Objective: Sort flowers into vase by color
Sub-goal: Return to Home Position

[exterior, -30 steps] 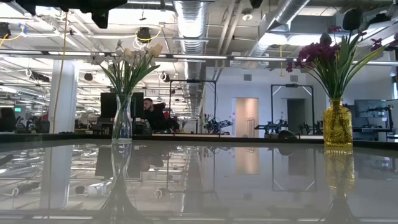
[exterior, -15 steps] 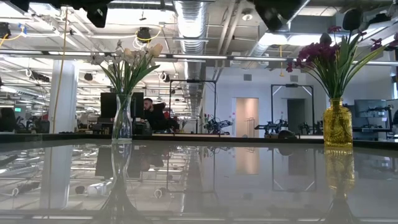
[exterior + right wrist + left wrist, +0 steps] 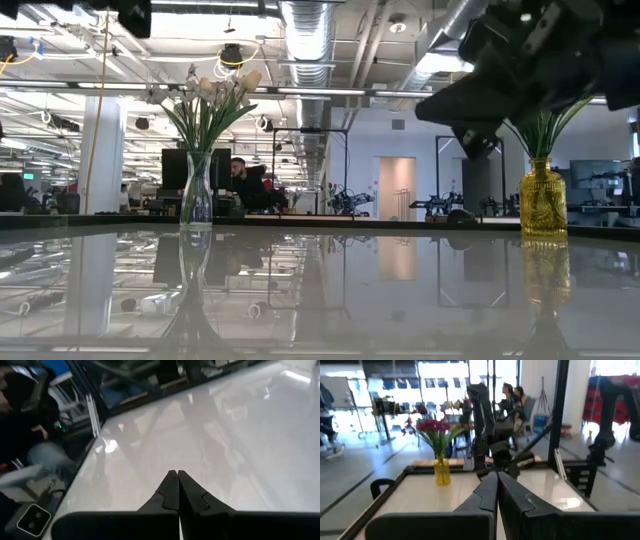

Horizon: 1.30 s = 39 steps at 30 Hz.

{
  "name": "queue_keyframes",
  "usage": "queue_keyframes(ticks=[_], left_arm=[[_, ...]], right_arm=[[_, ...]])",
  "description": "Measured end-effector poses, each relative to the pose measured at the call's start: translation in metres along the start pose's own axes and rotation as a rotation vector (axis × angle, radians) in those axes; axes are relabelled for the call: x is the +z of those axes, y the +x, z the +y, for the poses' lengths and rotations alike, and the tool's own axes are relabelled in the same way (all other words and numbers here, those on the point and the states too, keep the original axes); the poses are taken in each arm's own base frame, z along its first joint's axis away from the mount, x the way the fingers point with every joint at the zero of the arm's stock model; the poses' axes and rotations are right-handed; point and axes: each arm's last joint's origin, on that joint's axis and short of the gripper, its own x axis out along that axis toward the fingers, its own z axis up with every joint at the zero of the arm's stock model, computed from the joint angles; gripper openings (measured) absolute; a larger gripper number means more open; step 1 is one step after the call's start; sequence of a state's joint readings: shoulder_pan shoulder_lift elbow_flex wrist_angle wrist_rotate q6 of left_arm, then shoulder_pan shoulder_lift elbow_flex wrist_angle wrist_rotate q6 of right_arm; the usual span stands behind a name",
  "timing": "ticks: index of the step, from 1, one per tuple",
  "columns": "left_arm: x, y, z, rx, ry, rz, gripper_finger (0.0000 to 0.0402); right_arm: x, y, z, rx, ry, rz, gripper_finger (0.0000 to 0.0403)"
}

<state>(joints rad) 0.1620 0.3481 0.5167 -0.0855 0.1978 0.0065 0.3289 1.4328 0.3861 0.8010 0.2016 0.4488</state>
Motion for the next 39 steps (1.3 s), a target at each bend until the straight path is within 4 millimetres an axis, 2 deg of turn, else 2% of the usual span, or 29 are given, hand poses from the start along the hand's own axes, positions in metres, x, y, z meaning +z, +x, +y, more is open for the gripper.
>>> queue_keyframes(ticks=[5, 12, 16, 22, 31, 39], left_arm=[[-0.028, -0.013, -0.002, 0.049, -0.04, -0.046, 0.0], [-0.038, -0.037, -0.004, 0.141, -0.041, -0.05, 0.0], [-0.05, -0.036, -0.003, 0.156, -0.078, -0.072, 0.0], [-0.083, -0.02, 0.0, 0.156, -0.118, -0.087, 0.0], [-0.121, -0.012, 0.001, 0.15, -0.17, -0.058, 0.0], [-0.128, -0.012, 0.001, 0.17, -0.192, -0.006, 0.0]], right_arm=[[-0.004, -0.017, -0.023, -0.024, 0.007, 0.0, 0.0016], [-0.007, -0.055, -0.049, -0.072, 0.031, -0.069, 0.0016], [-0.009, -0.068, -0.057, -0.097, 0.033, -0.109, 0.0016], [-0.007, -0.071, -0.063, -0.123, -0.017, -0.111, 0.0016], [-0.003, -0.072, -0.078, -0.146, -0.026, -0.1, 0.0016], [0.002, -0.075, -0.091, -0.132, -0.025, -0.092, 0.0017]])
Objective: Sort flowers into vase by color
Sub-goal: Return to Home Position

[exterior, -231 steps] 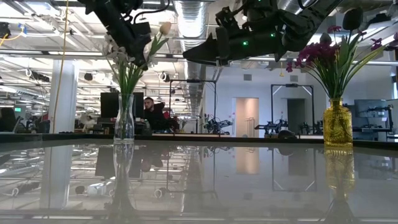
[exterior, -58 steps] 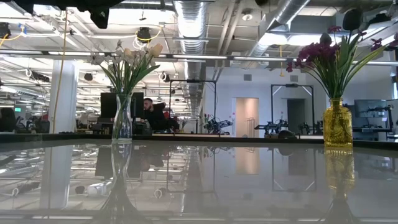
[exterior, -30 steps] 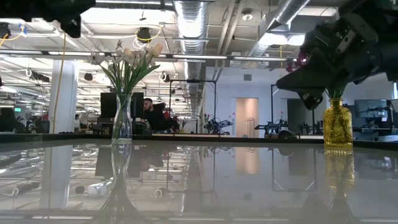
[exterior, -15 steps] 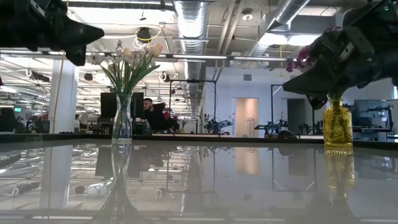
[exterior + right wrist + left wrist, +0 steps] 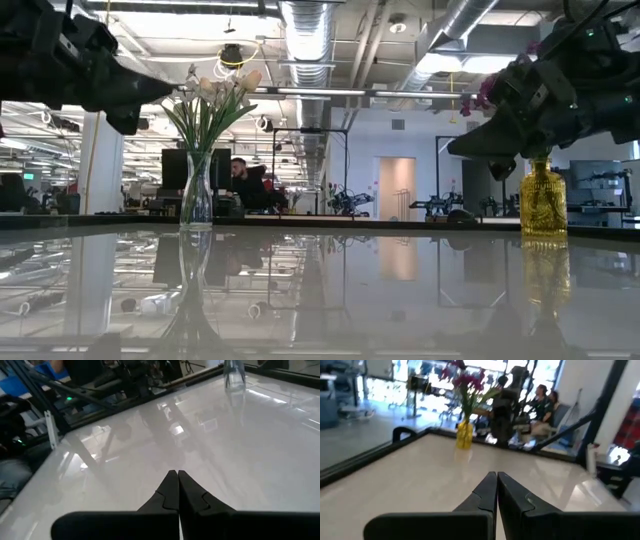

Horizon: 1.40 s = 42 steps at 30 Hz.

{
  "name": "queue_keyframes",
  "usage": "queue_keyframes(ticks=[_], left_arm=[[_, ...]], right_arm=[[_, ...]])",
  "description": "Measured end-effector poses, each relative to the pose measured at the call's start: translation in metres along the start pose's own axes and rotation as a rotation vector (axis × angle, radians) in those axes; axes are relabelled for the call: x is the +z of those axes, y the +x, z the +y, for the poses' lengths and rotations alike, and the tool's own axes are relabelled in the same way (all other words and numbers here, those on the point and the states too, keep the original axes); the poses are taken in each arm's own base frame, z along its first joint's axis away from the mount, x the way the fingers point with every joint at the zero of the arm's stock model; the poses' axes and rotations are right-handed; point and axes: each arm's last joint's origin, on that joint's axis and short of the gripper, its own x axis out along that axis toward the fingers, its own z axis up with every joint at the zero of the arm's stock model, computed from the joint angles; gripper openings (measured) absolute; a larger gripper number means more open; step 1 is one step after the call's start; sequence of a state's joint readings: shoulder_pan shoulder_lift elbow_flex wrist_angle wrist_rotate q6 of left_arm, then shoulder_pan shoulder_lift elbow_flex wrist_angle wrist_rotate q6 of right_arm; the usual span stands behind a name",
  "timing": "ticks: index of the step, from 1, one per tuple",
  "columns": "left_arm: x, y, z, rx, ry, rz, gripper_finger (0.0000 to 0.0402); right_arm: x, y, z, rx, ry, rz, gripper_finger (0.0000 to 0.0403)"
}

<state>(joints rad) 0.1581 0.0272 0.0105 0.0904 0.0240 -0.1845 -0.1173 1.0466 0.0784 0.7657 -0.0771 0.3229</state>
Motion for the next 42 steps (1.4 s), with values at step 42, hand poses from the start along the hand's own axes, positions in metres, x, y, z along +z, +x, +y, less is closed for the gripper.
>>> queue_keyframes(ticks=[42], left_arm=[[-0.007, 0.0, 0.003, 0.071, 0.008, 0.056, 0.0]], right_arm=[[-0.012, -0.001, -0.005, -0.068, 0.0, 0.124, 0.0038]])
